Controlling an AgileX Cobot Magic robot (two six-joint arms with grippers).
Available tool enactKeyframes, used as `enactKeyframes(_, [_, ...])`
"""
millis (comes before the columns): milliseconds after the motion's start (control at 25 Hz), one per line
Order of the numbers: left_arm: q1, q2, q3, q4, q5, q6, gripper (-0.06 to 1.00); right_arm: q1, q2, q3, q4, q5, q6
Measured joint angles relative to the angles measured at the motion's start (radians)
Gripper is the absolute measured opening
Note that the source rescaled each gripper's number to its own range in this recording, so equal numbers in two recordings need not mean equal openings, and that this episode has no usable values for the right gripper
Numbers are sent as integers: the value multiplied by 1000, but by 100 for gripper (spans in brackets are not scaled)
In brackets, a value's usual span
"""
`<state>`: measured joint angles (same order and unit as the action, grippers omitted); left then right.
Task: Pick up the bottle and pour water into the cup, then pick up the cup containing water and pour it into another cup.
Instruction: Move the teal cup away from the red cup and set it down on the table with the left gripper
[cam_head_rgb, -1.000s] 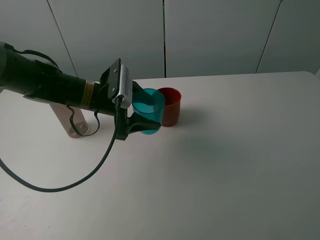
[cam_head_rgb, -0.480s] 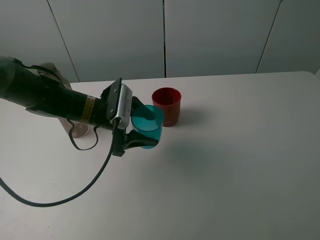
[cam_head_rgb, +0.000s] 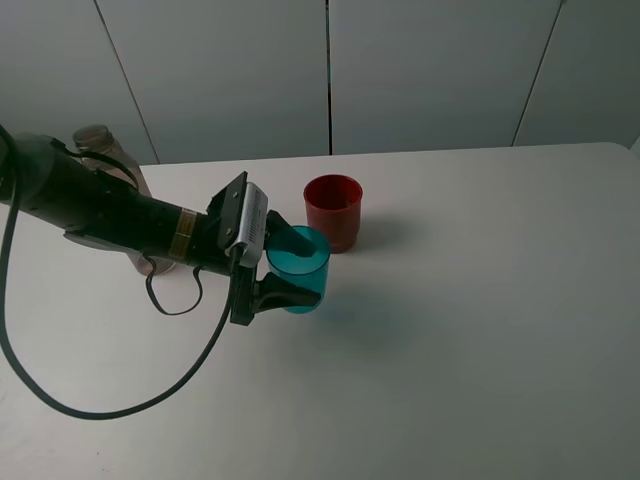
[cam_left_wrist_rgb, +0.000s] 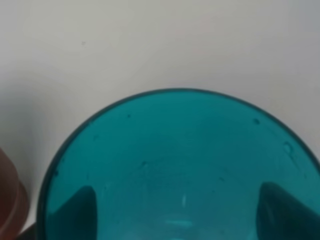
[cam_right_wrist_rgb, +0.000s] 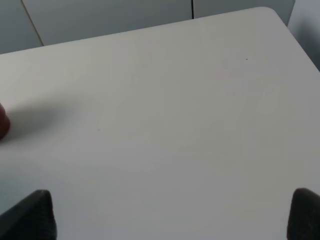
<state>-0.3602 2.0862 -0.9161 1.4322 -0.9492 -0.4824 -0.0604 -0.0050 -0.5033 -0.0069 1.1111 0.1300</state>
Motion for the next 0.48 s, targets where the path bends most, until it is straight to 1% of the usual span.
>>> enactKeyframes(360, [0, 0, 0, 0, 24, 0, 14, 0, 0, 0, 0, 0, 0])
enactKeyframes(400, [0, 0, 0, 0, 24, 0, 15, 0, 0, 0, 0, 0, 0])
enactKeyframes(480, [0, 0, 0, 0, 24, 0, 22, 0, 0, 0, 0, 0, 0])
